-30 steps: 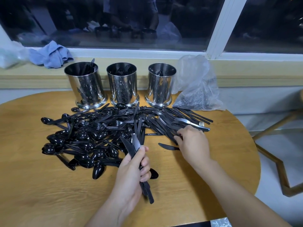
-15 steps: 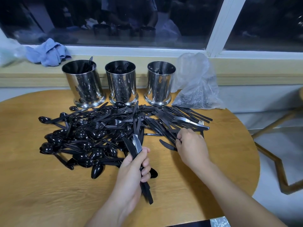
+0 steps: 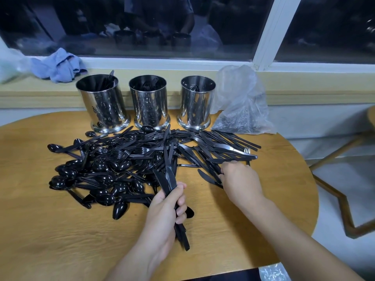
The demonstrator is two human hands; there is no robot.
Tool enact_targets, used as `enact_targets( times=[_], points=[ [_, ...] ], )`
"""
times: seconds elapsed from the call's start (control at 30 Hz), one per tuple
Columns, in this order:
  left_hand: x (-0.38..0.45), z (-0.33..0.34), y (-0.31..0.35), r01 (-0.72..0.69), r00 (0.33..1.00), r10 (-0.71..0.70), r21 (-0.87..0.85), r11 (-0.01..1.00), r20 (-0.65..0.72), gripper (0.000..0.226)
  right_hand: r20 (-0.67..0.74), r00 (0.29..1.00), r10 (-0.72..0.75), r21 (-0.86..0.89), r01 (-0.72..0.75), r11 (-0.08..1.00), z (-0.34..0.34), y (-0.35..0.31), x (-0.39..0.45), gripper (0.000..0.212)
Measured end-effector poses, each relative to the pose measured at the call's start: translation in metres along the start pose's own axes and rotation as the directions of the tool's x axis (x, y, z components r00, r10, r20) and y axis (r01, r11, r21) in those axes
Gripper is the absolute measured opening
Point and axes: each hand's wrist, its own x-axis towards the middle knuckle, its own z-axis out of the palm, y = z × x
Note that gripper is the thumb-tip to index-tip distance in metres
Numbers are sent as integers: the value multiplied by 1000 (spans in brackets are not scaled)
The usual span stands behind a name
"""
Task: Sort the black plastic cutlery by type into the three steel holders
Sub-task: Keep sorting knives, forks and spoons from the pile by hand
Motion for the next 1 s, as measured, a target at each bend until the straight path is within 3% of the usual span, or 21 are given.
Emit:
enact_targets(
  times=[0.2,0.47,0.53,0.63,0.77,0.87,1.0],
  points=[
    [0,0,0,-8,1000,8,12,1000,-3,18,38,998,-45,-194,51,980,-10,-7,-2,22],
    [-1,2,0,-8,1000,7,29,1000,6,20,-71,996,-55,-132,45,990,7,6,-5,14],
    [-1,4,1,-6,1000,5,24,1000,15,20,-81,995,-56,-35,53,998,6,9,-8,10],
    [1,11,3,-17,1000,16,37,999,25,17,-56,998,-10,273,25,962,0,10,-16,17],
    [9,23,9,-73,997,72,72,995,23,20,14,998,-67,663,41,747,-16,-4,-40,15],
    [11,33,14,-116,992,112,57,992,63,24,57,984,-166,787,59,615,-31,-21,-63,18],
    [10,37,14,-84,996,84,22,996,-3,30,61,945,-322,840,125,527,-35,-30,-77,17]
  ],
)
